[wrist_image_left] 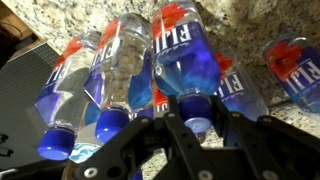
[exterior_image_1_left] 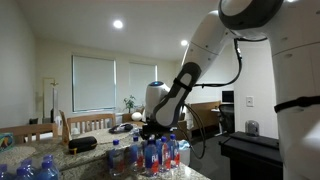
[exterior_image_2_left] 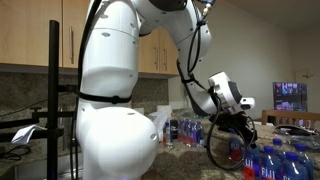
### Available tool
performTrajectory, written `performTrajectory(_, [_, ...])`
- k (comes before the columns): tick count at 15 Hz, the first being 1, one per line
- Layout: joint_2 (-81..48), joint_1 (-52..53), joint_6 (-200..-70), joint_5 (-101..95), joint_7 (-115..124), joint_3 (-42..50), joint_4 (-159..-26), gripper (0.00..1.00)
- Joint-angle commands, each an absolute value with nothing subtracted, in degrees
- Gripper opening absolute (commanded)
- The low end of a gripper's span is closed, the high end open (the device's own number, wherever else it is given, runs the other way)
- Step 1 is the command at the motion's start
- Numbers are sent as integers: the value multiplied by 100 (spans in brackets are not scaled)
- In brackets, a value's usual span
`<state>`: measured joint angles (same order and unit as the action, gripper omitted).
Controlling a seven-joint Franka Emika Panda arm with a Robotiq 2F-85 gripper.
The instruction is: Arrange some of the bottle on the counter
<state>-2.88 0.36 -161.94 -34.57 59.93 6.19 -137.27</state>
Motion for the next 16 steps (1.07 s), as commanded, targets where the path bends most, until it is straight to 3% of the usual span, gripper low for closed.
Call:
performTrajectory(1, [-39,49,-16059,-3582,6009,624,-13830,10])
performTrajectory(16, [110,40,-15865,-3643,5943,590,-13931,10])
